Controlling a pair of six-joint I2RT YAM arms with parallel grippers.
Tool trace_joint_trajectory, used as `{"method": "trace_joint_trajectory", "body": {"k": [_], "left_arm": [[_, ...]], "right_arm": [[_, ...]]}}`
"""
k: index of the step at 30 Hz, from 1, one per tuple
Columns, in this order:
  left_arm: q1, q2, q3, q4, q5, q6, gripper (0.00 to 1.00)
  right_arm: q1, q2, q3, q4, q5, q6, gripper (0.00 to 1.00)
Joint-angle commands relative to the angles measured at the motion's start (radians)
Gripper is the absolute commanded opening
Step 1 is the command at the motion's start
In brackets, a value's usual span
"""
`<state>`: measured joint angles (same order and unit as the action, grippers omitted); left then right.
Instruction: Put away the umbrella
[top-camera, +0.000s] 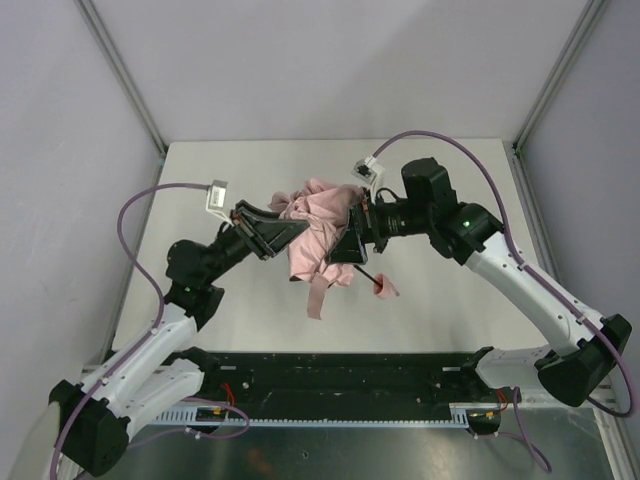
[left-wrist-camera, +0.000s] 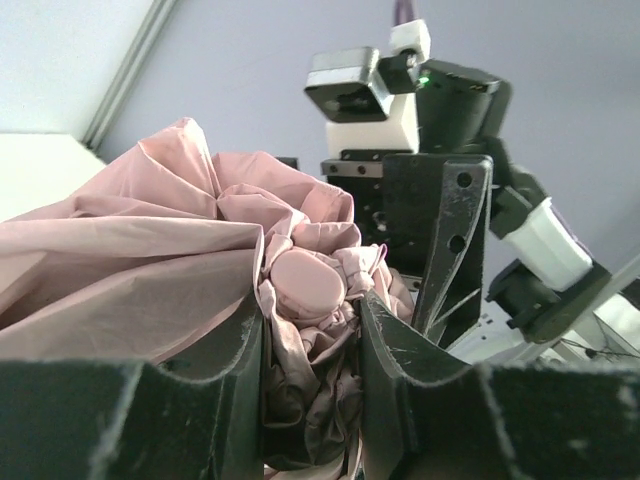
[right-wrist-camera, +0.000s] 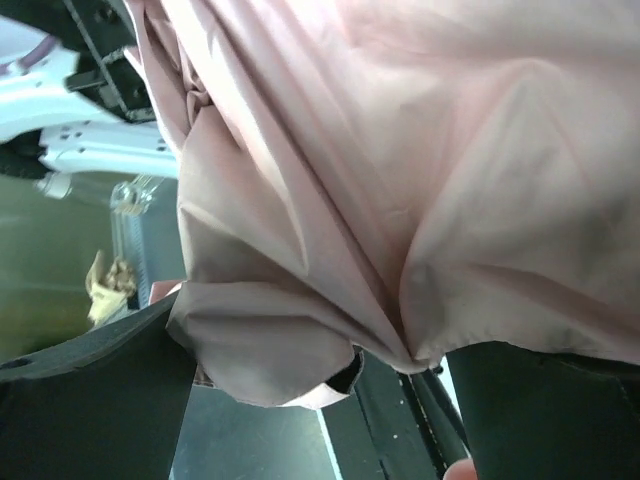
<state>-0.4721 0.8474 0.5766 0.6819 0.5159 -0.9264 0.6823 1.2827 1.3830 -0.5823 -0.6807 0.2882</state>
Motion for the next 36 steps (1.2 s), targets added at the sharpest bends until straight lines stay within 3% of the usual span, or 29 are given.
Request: {"method": "trace_joint_trajectory", "body": {"k": [1,12,24,28,36], "left_arm": [[0.009,0.011,0.014,0.276,0.065,-0.123,0.0],[-0.002,0.102,-0.007,0.575,0.128,-0.265,0.0],[-0.032,0.092,-0.052,0.584,0.039,-0.232,0.0],[-0.05,0.1,-0.061,0.581,0.007,-0.235,0.0],[-0.107,0.106,-0.059,0.581,-0.026,-0.214,0.0]], "right_arm": [[0.002,-0.016,-0.042,0.199,-0.225,0.04,0.99],[0.068,0.036,-0.083,0.518,-0.264,0.195,0.99],[0.088,-0.019,-0.149,0.717,-0.133,0.288,0.99],[0.141,-0.022,-0.17,0.754,-0.085,0.247,0.99],[0.169,0.012,-0.221,1.002,-0.092,0.335,0.97]]}}
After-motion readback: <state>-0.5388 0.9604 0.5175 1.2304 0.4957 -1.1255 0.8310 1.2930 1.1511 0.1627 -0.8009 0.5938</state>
